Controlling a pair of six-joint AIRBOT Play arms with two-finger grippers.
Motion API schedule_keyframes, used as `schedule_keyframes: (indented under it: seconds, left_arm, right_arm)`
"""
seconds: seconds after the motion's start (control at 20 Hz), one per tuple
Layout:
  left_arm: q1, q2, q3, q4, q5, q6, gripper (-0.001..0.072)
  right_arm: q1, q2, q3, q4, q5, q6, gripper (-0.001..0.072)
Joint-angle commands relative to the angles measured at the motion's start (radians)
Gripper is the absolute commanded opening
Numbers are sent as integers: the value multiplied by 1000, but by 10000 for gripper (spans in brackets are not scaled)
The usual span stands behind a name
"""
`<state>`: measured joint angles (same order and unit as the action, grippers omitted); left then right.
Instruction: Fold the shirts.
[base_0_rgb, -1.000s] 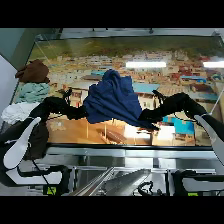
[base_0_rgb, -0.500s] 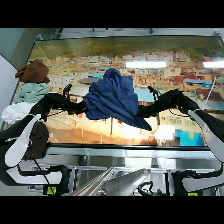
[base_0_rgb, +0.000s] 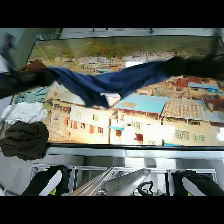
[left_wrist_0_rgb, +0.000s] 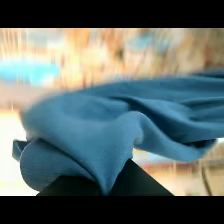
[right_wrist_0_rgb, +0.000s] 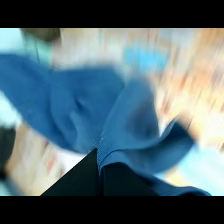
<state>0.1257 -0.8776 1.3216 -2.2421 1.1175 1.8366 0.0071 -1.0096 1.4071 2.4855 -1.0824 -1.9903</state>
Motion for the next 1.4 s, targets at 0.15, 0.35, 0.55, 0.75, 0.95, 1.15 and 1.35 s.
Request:
schedule_keyframes:
  seconds: [0.15, 0.35, 0.55, 0.75, 0.95, 1.15, 1.35]
  left_arm:
    - [106, 268, 538, 27, 0, -21, 15]
    - [206, 162, 674, 9, 122, -32, 15]
    - [158, -64, 540, -98, 233, -16, 16]
    - [-76, -346, 291, -32, 146, 76, 16]
    - [-203, -755, 210, 23, -9, 93, 16]
    - [-208, -1140, 447, 18, 86, 91, 16]
    - [-157, -1269, 753, 23, 326, 26, 705]
  right_arm:
    - [-99, 513, 138, -89, 303, -68, 16]
    - [-99, 494, 129, -209, 242, -17, 16]
    - [-98, 281, 11, -189, 162, 8, 16]
    - [-98, 22, -184, -170, 203, 6, 16]
    - [-74, -298, -287, -158, 338, 0, 16]
    - [-69, -542, -272, -61, 411, 0, 16]
    - [-100, -543, -196, -66, 376, 17, 381]
